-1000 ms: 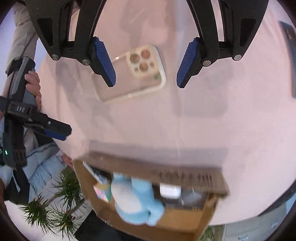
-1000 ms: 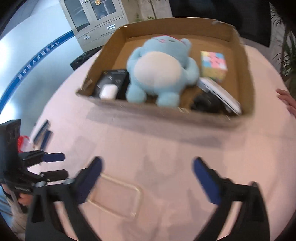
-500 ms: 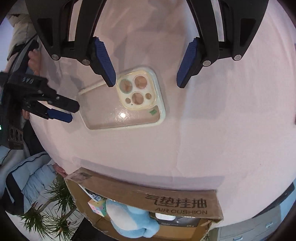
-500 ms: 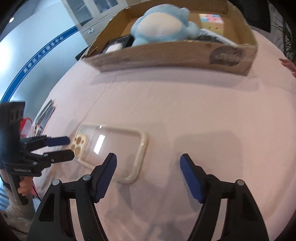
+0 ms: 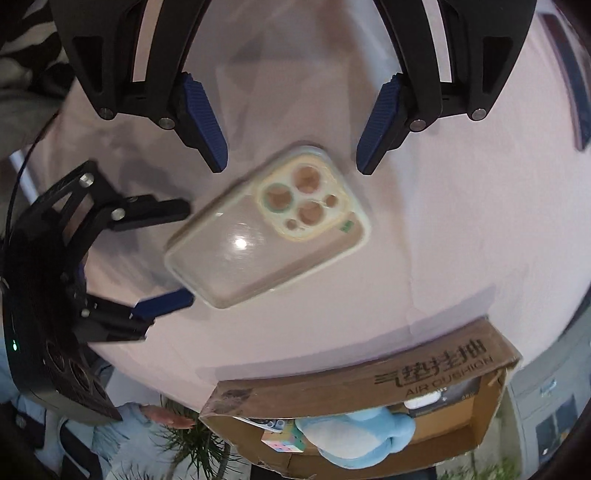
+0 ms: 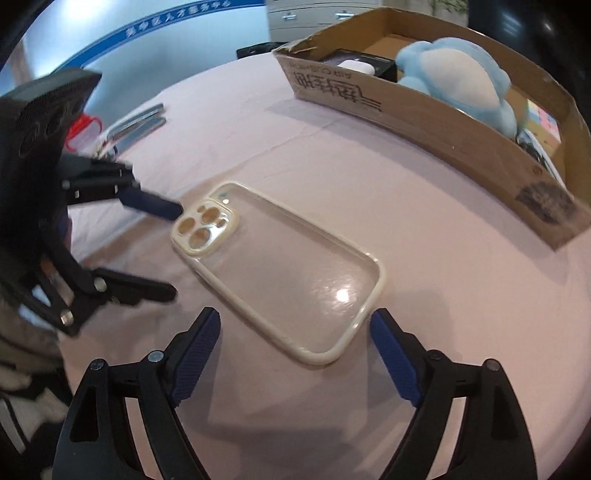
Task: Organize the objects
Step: 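Move both grippers to the clear phone case with cream bumper, then close both grippers on the bumper edges of the phone case, then lift the phone case with both grippers off the table, then carry the phone case over the box and lower it inside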
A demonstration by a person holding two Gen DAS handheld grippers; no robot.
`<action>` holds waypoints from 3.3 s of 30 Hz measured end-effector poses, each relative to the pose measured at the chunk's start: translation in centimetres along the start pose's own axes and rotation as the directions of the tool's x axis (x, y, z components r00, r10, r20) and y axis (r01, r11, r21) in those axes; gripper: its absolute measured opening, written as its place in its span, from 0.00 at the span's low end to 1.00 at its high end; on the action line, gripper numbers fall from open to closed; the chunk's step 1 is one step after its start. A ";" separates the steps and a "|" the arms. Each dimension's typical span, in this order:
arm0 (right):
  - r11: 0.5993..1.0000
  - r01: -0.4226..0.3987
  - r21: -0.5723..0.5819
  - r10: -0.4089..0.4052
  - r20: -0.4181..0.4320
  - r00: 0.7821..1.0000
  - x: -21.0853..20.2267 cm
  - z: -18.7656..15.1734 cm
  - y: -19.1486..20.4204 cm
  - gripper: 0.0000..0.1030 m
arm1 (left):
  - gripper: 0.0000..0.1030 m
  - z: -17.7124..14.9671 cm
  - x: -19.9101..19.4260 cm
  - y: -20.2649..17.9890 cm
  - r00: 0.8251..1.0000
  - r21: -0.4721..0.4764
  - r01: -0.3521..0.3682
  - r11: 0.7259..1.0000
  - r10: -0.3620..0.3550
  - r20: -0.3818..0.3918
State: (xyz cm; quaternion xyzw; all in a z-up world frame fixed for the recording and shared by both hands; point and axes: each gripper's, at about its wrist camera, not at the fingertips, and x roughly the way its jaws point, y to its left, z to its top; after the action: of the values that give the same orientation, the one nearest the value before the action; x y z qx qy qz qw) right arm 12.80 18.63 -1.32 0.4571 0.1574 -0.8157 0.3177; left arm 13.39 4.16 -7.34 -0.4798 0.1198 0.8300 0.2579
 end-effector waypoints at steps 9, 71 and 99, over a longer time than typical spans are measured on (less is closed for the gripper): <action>0.984 -0.046 -0.173 0.050 0.017 0.999 1.4 0.6 -1.7 0.99 | 0.75 2.0 1.4 2.0 0.997 0.132 0.073 0.989 -0.075 0.015; 0.957 -0.286 -0.050 0.289 0.062 0.955 -1.2 0.8 -4.1 0.76 | 0.82 3.3 1.8 -2.6 0.996 0.462 -0.029 0.886 -0.013 0.088; 0.964 -0.259 -0.067 0.267 0.243 0.933 -5.3 1.7 -6.6 0.76 | 0.43 8.5 -1.6 -5.2 0.973 0.494 -0.184 0.850 0.086 0.215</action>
State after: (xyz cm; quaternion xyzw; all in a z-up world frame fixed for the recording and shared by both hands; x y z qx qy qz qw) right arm 9.32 24.62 3.83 0.3625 0.0673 -0.8139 0.4490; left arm 10.61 11.77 -1.33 -0.3057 0.3446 0.8254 0.3264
